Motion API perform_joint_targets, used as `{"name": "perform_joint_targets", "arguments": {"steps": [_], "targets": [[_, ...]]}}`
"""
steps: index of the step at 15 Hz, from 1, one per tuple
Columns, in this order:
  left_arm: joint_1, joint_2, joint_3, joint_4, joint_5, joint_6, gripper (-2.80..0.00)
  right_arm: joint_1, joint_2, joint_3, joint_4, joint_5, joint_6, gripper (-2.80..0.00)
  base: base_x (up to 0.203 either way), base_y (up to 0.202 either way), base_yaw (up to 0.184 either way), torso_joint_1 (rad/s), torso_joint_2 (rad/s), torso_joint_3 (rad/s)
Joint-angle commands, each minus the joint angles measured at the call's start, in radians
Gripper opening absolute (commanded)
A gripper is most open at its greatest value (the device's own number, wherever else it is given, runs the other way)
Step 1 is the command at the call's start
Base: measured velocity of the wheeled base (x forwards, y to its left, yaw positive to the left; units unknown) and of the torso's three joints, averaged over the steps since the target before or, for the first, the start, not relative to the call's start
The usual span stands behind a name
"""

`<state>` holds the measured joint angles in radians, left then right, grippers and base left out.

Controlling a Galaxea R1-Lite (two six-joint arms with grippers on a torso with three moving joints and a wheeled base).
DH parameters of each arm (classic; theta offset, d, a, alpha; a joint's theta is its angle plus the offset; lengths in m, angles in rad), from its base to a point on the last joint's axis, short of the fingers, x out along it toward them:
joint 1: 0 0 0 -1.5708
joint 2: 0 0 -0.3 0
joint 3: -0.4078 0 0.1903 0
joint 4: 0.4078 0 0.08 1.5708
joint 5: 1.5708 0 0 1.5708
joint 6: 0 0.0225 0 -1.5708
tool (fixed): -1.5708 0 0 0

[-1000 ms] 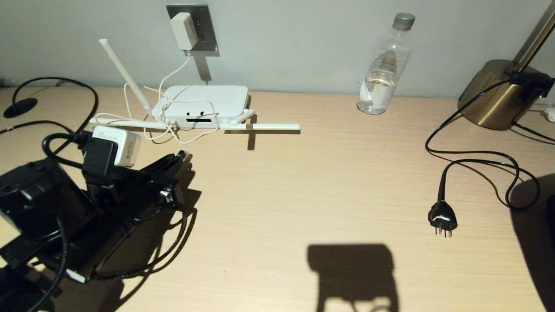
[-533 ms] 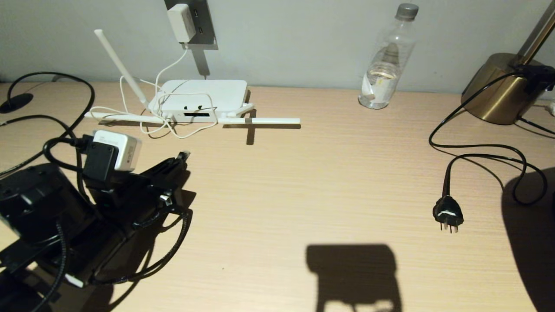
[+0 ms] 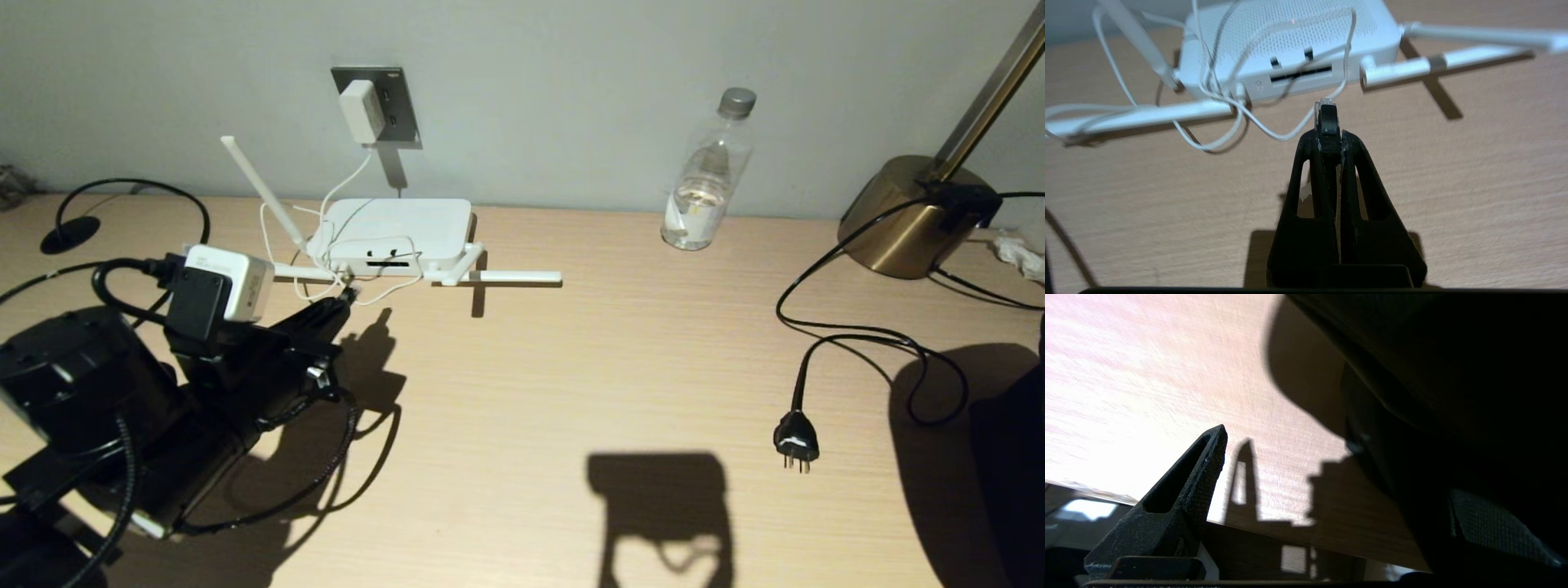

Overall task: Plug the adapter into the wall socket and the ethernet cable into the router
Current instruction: Align cable and router interface

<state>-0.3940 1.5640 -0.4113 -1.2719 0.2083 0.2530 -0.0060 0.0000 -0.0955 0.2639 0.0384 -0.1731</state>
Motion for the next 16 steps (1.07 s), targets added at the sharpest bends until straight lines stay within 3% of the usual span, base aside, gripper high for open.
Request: {"name": "perform_joint_targets", "arguments": {"steps": [1,14,16], "targets": [[0.0,0.005,0.003,-0.006,0.002,0.002,-2.8,0.0,0.002,-0.001,-0.018,0.003,-0.002,0.0,0.0,0.0,0.0,0.118,-0.31,-0.183],[0.0,0.006,-0.004,-0.006,0.003,0.008,-2.8,0.0,0.002,-0.001,-0.018,0.005,-0.005,0.0,0.0,0.0,0.0,0.012,-0.03,-0.018],[0.0,0.005,-0.017,-0.006,0.003,0.031,-2.8,0.0,0.002,-0.001,-0.018,0.005,-0.005,0.0,0.0,0.0,0.0,0.0,0.0,0.0]]}}
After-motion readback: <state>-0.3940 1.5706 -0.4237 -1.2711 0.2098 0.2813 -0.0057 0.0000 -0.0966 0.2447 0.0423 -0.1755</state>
